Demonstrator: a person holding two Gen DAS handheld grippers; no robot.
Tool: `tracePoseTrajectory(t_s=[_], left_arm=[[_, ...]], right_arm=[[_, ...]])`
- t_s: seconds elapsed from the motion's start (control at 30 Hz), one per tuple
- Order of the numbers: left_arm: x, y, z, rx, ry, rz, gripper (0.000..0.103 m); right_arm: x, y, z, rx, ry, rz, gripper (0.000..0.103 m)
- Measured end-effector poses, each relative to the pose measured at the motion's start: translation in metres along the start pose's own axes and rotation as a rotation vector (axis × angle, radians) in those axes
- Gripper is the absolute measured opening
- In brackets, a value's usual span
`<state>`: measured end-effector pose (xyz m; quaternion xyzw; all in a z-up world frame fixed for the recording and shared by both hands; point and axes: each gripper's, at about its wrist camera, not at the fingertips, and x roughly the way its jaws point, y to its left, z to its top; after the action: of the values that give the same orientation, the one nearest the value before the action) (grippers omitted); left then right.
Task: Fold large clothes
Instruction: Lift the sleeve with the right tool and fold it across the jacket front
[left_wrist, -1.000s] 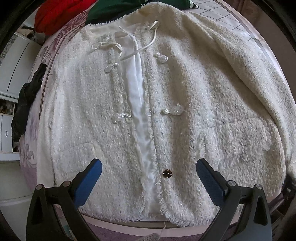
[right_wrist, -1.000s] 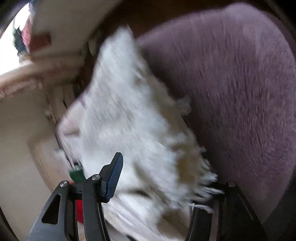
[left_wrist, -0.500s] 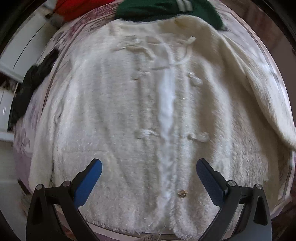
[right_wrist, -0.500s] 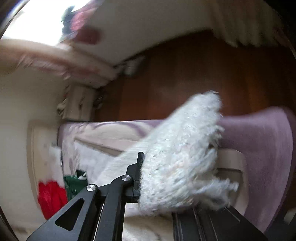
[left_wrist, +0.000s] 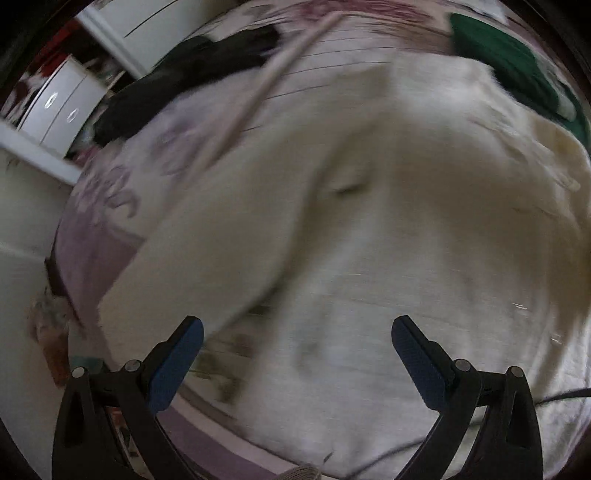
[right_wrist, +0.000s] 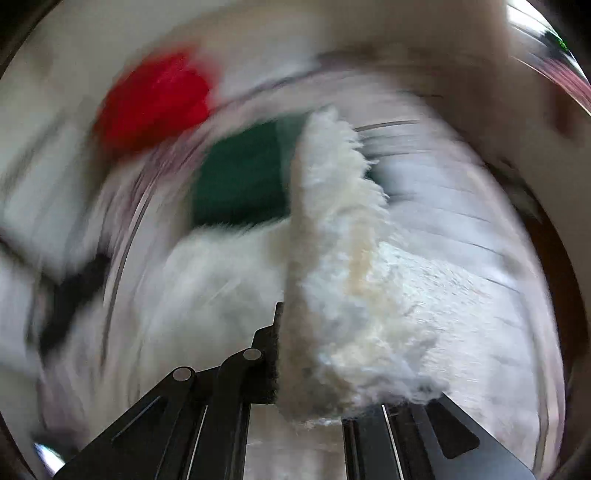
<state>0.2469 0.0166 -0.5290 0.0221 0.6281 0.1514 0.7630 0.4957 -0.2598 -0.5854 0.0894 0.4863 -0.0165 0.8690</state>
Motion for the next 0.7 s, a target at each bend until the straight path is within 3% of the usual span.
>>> tracePoseTrajectory(t_s=[0.07,0.13,0.23,0.27,0.3,0.37,0.47,0.53,0.57,0.63,0.7], left_arm=[[0.012,0.021,-0.001,-0.024,0.016,0.017,0.103],[0.023,0.042,-0.002,-0.040,0.032,0.032,0.103],[0.028,0.058,-0.003,-0.042,0.041,0.032,0.103],[0.027,0.061,-0.004,-0.037,0.038,0.029,0.103],[0.023,0.061,-0.003,-0.027,0.033,0.021,0.103],[0.014,0.054,-0.002,-0.009,0.014,0.007,0.103],[0.003,0.044,0.003,0.018,-0.012,-0.015,0.103],[-0.002,0.033,0.007,0.031,-0.017,-0.027,0.103],[-0.005,0.024,0.010,0.040,-0.021,-0.035,0.103],[-0.010,0.007,0.015,0.049,-0.032,-0.042,0.103],[-0.011,-0.012,0.022,0.061,-0.045,-0.047,0.103]], right_arm=[[0.039,0.080,-0.026,-0.219,0.078,0.024,0.007],[0.069,0.137,-0.051,-0.369,0.149,0.025,0.007],[0.121,0.168,-0.077,-0.418,0.315,0.040,0.009],[0.131,0.164,-0.078,-0.368,0.365,0.079,0.018],[0.135,0.159,-0.076,-0.322,0.400,0.116,0.036],[0.108,0.125,-0.081,-0.128,0.441,0.265,0.048],[0.064,0.055,-0.074,0.060,0.375,0.302,0.056],[0.036,-0.016,-0.073,0.169,0.325,0.176,0.059],[0.027,-0.049,-0.080,0.185,0.324,0.062,0.060],[0.030,-0.097,-0.091,0.183,0.376,-0.106,0.060],[0.047,-0.137,-0.117,0.175,0.458,-0.173,0.060]])
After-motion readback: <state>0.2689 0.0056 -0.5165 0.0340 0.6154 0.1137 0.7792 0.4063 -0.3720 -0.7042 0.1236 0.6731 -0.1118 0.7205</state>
